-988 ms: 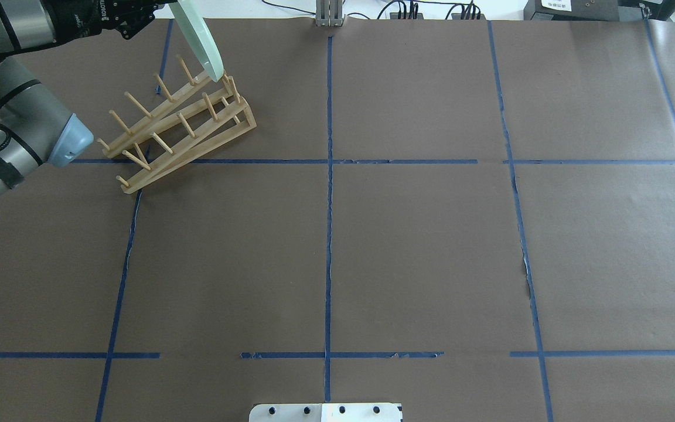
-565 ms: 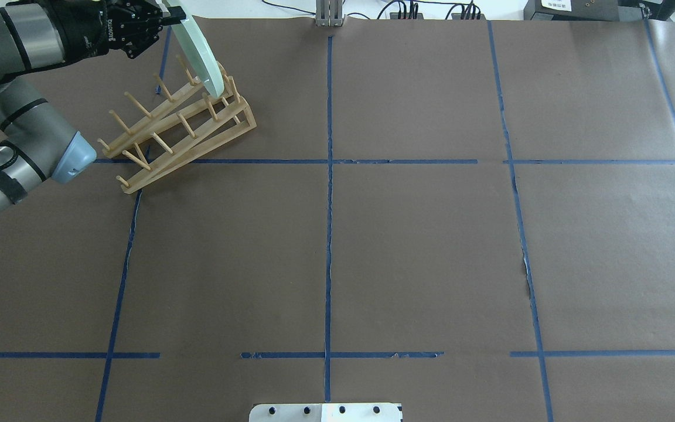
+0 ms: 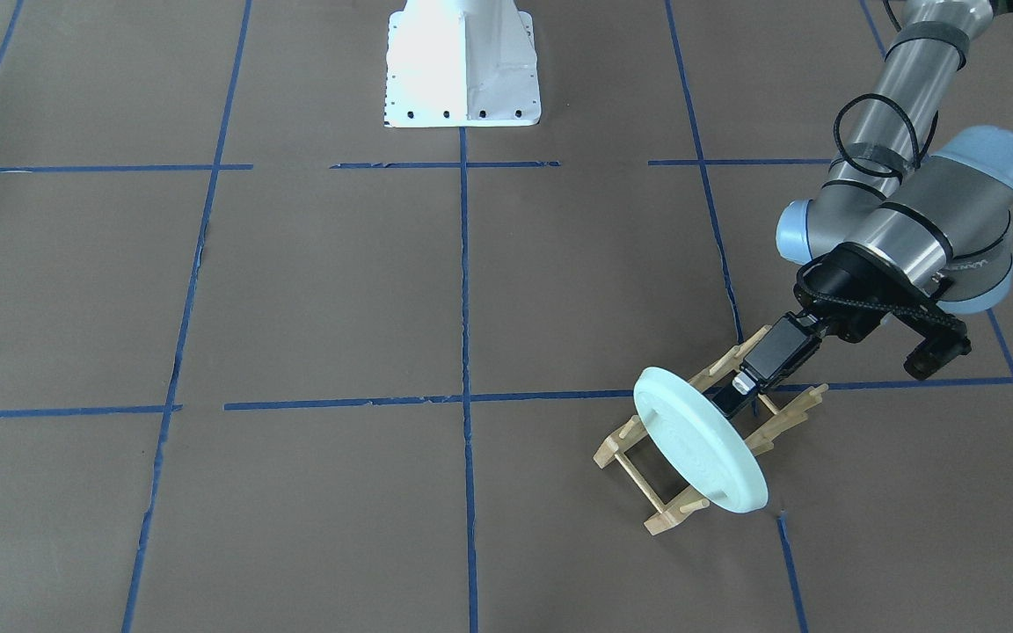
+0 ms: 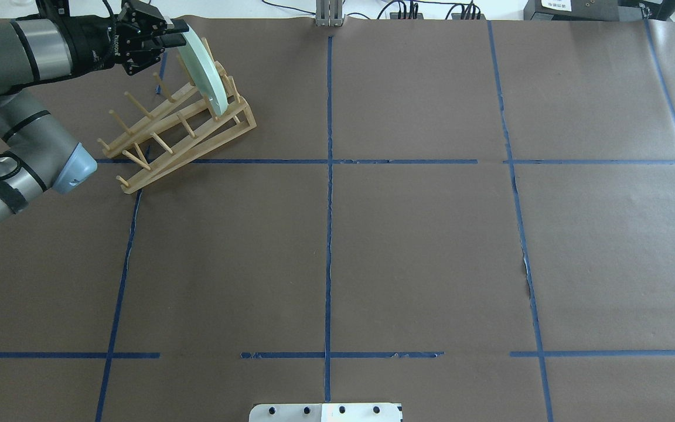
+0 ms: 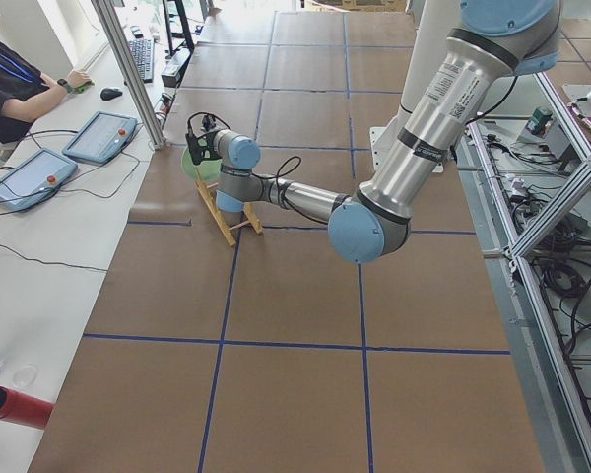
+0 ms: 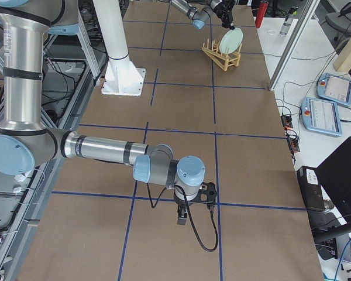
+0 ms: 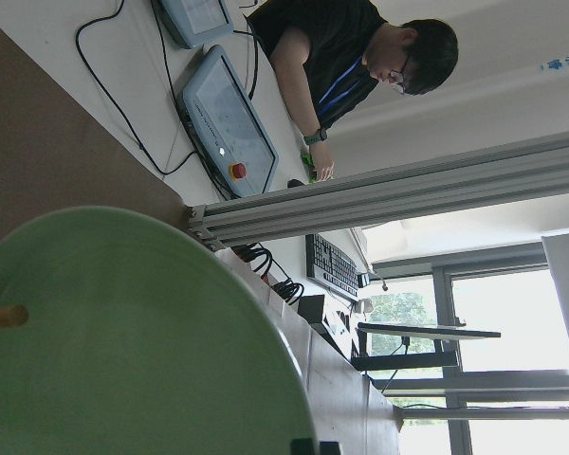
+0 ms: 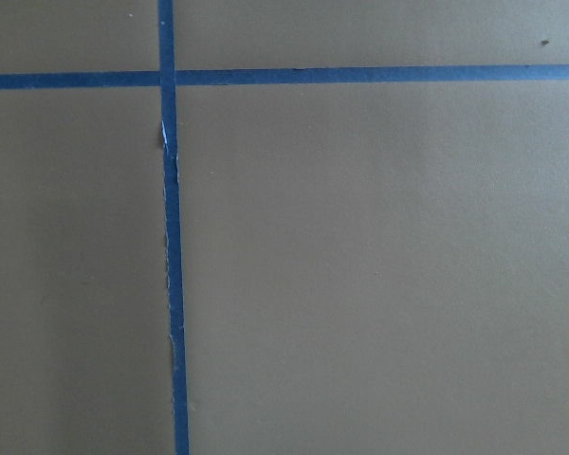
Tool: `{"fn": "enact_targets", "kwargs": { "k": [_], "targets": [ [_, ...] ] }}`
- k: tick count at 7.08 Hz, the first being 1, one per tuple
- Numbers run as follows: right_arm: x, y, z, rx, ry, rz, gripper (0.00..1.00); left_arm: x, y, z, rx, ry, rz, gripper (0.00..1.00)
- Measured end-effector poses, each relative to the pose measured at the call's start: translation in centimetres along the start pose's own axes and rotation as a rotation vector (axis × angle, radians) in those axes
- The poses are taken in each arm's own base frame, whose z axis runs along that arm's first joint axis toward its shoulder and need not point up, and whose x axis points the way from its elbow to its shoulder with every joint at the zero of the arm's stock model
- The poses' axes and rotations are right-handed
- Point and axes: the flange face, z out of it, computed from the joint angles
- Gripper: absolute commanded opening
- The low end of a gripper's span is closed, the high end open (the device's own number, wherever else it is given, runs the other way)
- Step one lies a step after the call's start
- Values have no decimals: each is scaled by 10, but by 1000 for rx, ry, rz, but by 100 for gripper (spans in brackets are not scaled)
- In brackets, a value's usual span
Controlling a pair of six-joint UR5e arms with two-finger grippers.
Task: Place plate on rack
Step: 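Lower the plate into the rack slots and open the left gripper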
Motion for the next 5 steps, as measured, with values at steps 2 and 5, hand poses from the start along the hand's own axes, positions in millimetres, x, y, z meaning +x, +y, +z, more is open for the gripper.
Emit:
{"fn": "enact_targets", "kwargs": {
  "k": [2,5],
  "targets": [
    [0,0,0,0,0,0,100,3,-4,3,10,-44,-7,100],
    [0,0,0,0,0,0,100,22,-19,-10,-92,-254,20,100]
  ]
}}
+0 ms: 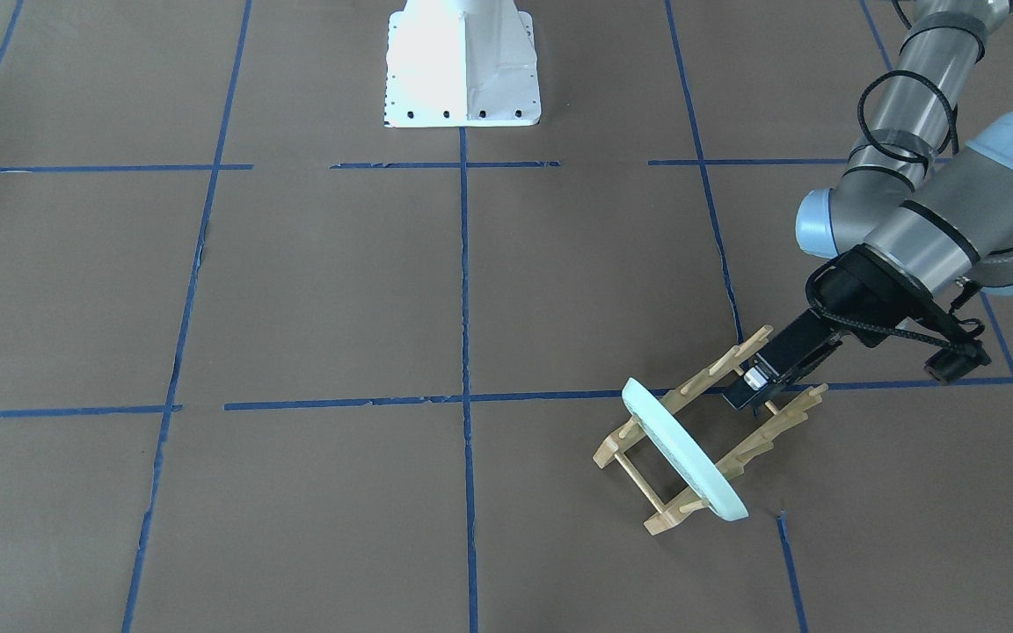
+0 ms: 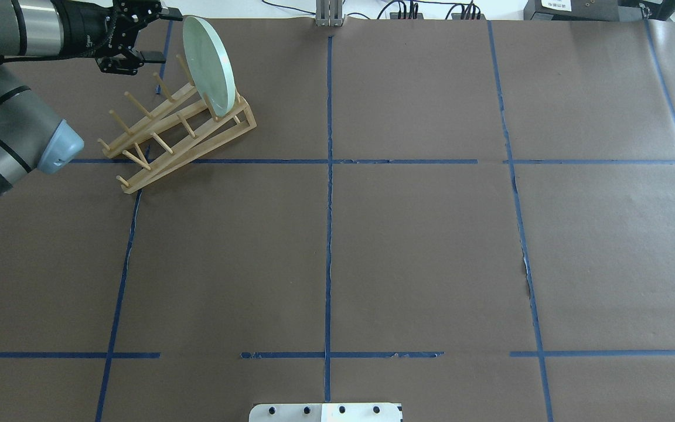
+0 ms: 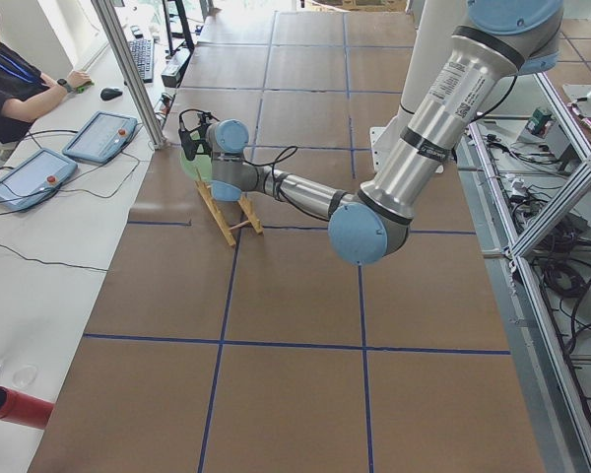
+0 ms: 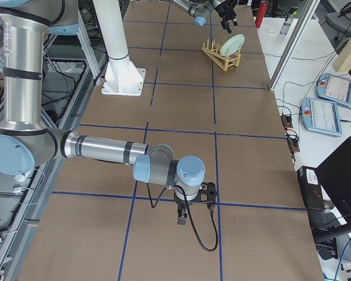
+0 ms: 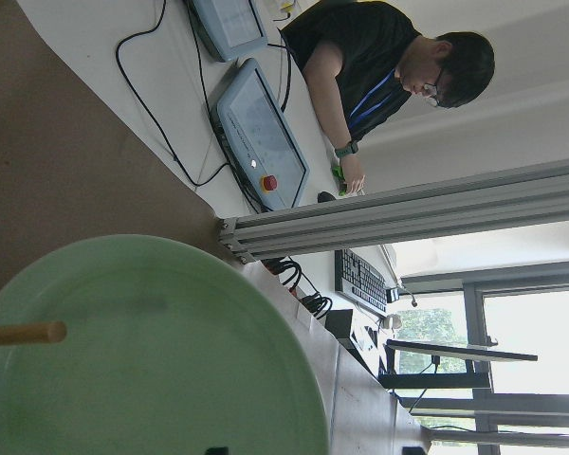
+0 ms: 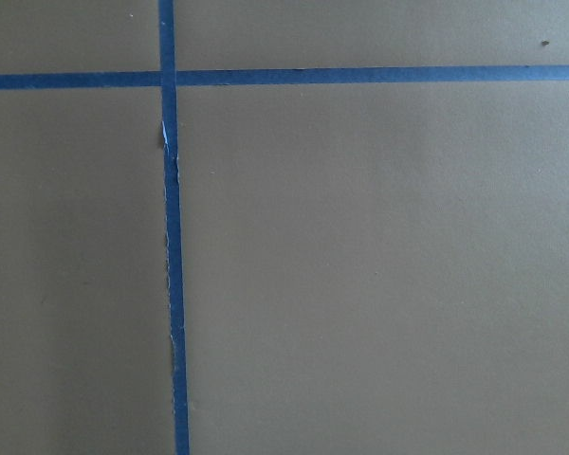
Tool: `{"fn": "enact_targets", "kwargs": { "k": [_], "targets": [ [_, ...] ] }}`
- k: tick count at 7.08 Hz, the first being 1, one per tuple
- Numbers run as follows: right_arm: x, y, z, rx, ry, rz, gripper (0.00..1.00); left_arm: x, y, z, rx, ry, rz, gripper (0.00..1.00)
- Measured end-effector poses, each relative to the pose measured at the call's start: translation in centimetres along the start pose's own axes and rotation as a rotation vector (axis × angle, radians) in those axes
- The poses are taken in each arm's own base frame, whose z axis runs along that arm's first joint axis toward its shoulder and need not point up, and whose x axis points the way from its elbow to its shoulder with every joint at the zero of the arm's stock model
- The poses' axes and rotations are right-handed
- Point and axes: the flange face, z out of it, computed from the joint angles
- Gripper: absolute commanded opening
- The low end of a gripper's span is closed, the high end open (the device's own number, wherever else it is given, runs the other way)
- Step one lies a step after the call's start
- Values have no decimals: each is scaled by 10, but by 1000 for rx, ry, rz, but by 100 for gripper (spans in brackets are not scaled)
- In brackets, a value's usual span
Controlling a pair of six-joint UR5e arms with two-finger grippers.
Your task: Place plate on rack
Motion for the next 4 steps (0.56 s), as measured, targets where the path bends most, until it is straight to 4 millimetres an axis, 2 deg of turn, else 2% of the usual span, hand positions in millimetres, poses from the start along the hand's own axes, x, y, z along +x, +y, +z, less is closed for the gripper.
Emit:
{"fn": "enact_targets", "kwargs": {
  "k": [2,3,4],
  "targets": [
    [0,0,0,0,0,0,100,-22,-5,-26,-37,-239,134,100],
    [0,0,0,1,0,0,100,-41,-6,-44,-65,-376,231,100],
    [0,0,0,1,0,0,100,-62,-12,-70,-105,-506,336,100]
  ]
}}
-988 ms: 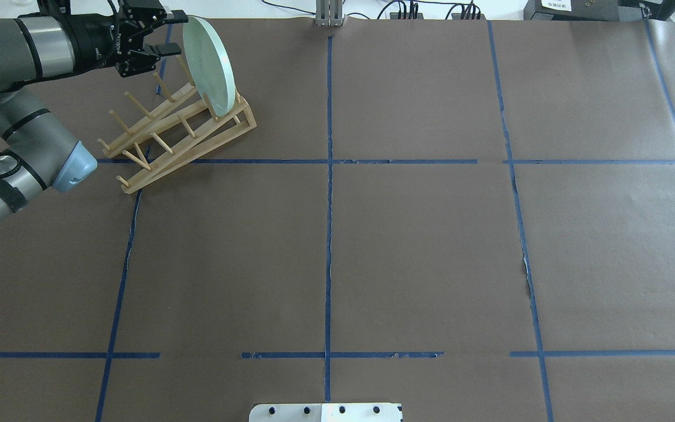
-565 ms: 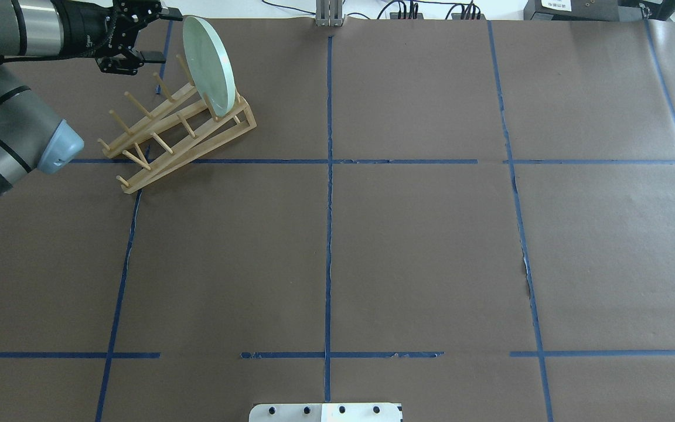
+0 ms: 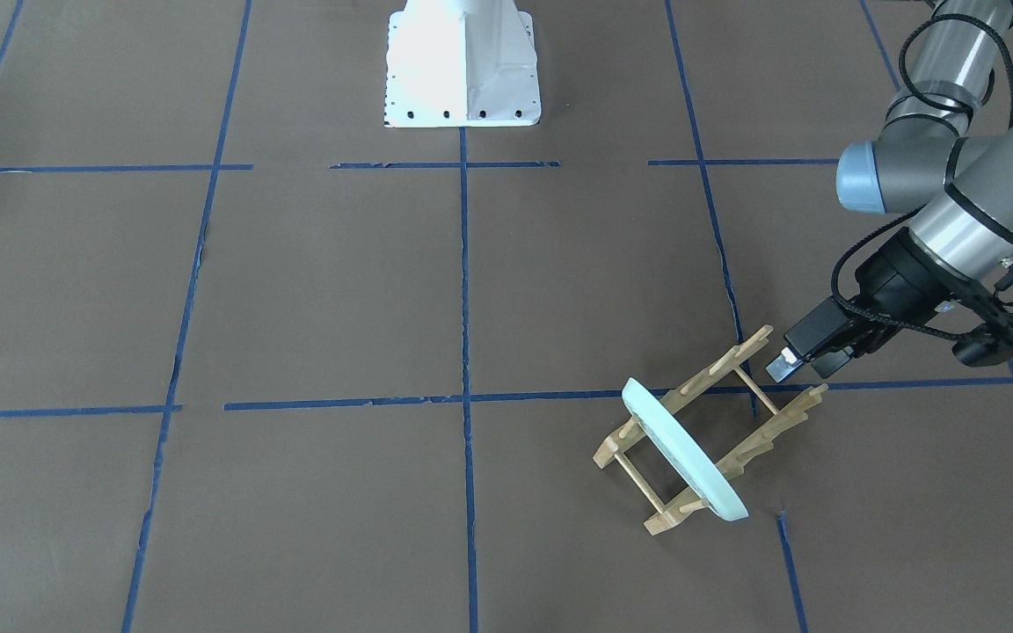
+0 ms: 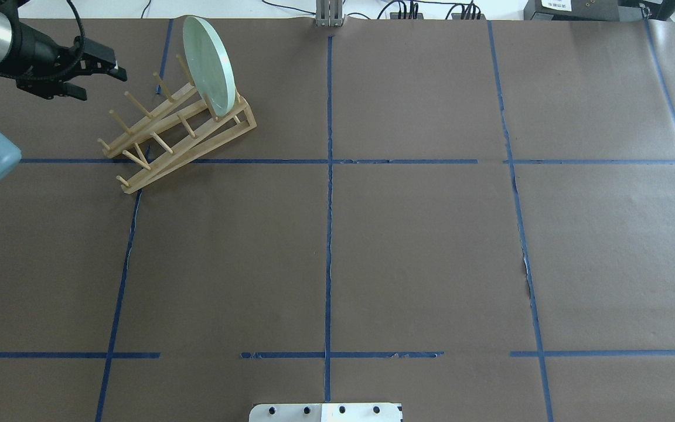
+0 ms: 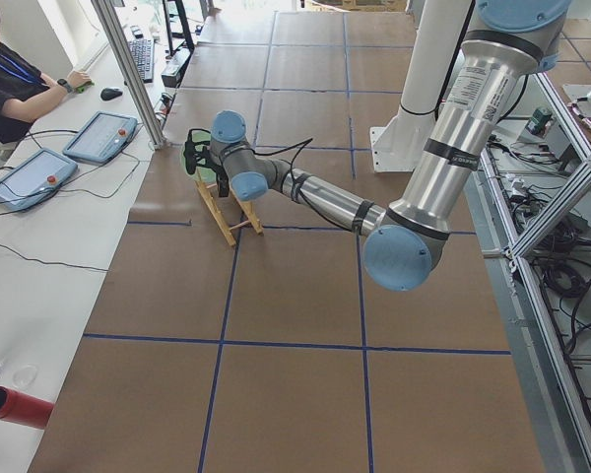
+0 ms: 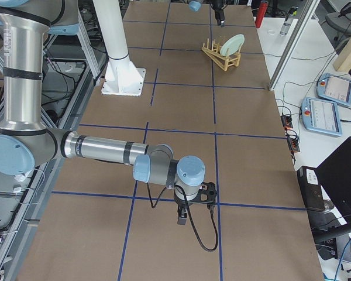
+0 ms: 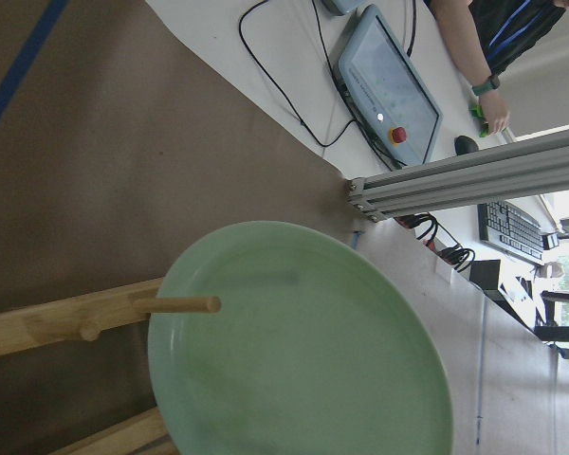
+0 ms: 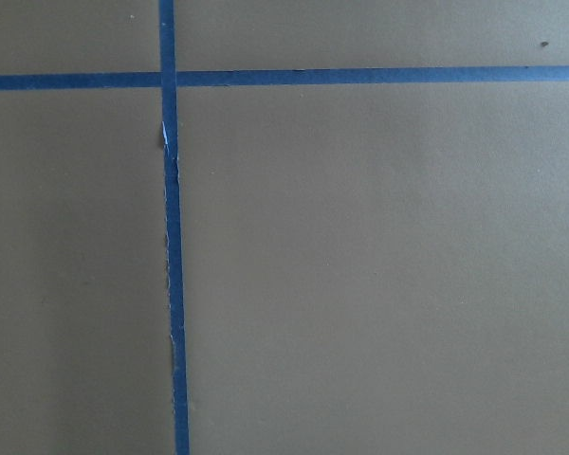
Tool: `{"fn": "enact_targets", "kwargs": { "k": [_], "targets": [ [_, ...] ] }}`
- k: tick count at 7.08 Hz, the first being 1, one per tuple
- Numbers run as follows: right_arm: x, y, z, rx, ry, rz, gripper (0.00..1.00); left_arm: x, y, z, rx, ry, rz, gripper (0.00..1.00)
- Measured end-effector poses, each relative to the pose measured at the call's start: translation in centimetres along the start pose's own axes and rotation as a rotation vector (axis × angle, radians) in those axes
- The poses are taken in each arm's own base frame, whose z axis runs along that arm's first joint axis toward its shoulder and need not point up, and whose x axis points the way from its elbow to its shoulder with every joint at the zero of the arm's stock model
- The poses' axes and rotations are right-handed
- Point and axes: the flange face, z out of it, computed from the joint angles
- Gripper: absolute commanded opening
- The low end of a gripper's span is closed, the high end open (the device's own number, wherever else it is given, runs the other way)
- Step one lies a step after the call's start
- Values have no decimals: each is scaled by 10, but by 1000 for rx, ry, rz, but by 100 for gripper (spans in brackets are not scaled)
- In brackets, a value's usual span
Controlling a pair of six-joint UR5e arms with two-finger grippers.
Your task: Place plate on rack
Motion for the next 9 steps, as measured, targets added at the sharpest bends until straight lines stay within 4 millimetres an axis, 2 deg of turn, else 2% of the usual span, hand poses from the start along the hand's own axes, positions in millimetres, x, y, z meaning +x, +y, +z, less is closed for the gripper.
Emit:
{"fn": "enact_targets", "kwargs": {
  "k": [2,3,4,5,6,7,9],
  "targets": [
    [0,0,0,0,0,1,100,-95,-10,-47,-91,-207,234,100],
    [0,0,0,-1,0,1,100,-157,-17,-80,-144,-274,333,100],
    [0,0,0,-1,0,1,100,-224,-16,-121,-176,-316,367,100],
    [0,0,0,-1,0,1,100,-280,-2,-147,-196,-334,341,100],
    [0,0,0,-1,0,1,100,-321,17,-154,-218,-338,302,100],
    [0,0,1,-1,0,1,100,-343,29,-155,-229,-334,280,100],
    [0,0,1,-1,0,1,100,-354,40,-152,-240,-293,257,100]
  ]
}}
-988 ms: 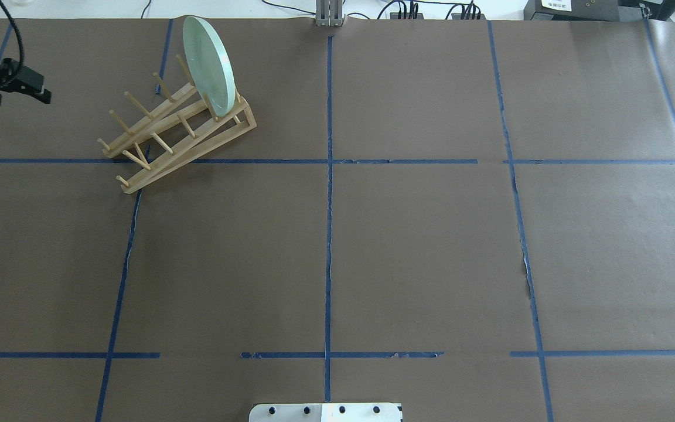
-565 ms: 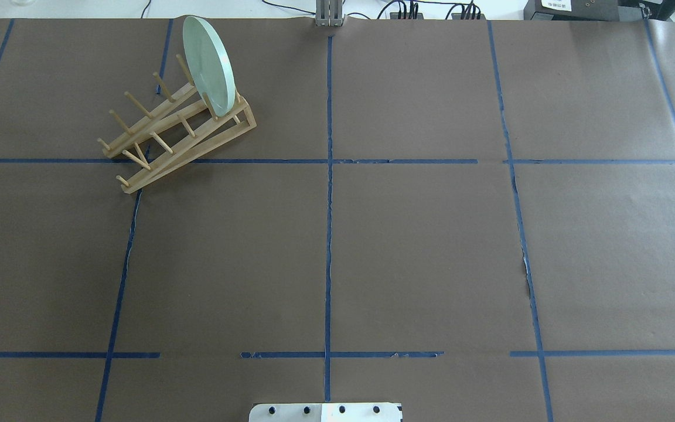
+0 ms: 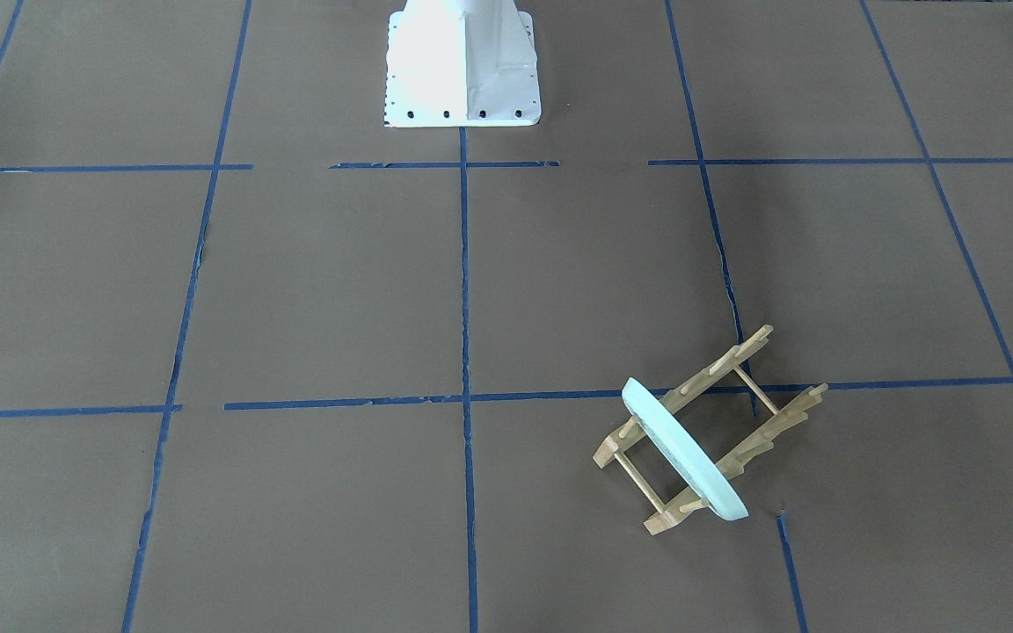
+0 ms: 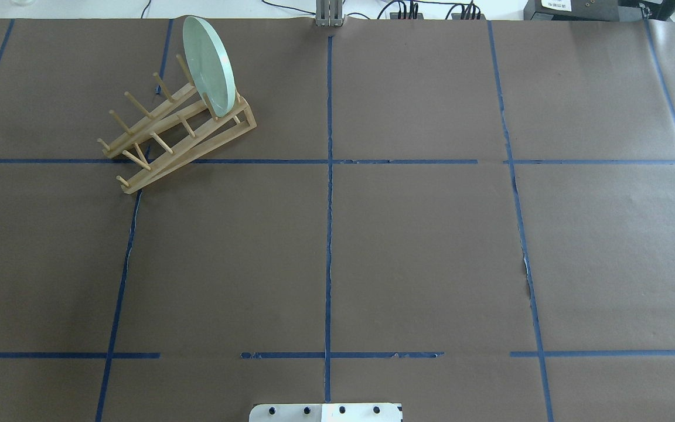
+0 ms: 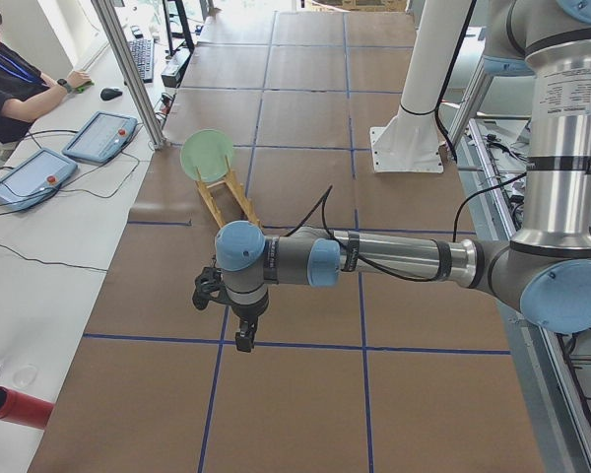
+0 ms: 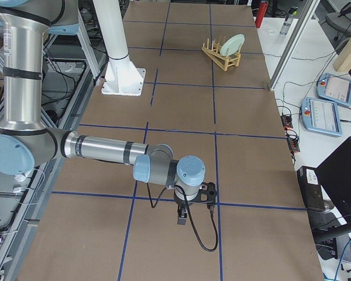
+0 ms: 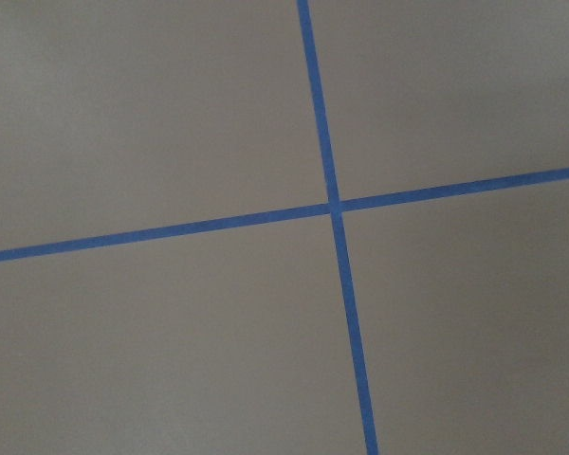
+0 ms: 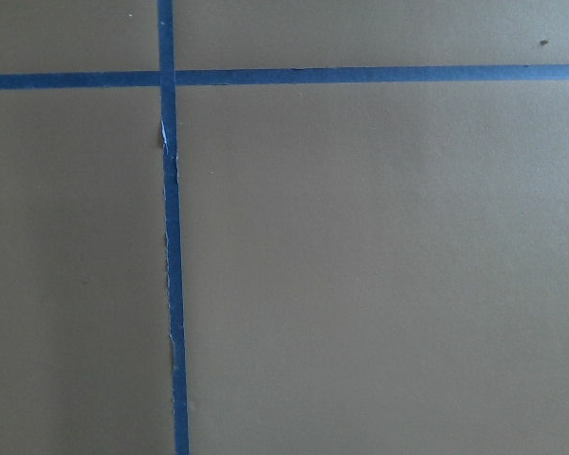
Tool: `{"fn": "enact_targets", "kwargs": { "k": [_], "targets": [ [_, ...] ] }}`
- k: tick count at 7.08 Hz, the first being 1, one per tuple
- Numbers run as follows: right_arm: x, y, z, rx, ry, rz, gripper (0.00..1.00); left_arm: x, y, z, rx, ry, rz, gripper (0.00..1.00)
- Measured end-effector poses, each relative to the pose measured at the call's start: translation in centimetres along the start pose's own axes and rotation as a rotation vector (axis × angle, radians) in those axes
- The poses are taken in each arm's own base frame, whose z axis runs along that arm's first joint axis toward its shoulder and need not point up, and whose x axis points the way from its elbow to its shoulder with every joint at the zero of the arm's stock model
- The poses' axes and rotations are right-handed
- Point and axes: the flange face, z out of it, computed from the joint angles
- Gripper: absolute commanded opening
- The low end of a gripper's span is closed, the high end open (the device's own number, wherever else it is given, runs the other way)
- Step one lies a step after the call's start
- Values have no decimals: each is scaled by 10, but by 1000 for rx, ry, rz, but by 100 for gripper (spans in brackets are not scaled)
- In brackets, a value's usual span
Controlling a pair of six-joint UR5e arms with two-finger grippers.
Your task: Place plate on rack
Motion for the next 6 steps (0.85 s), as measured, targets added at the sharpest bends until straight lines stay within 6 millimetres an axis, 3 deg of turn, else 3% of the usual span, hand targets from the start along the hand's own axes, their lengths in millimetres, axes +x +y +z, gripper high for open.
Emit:
{"fn": "enact_targets", "kwargs": {
  "k": [6],
  "targets": [
    [0,0,0,0,0,0,100,-4,3,6,-9,18,-5,100]
  ]
}}
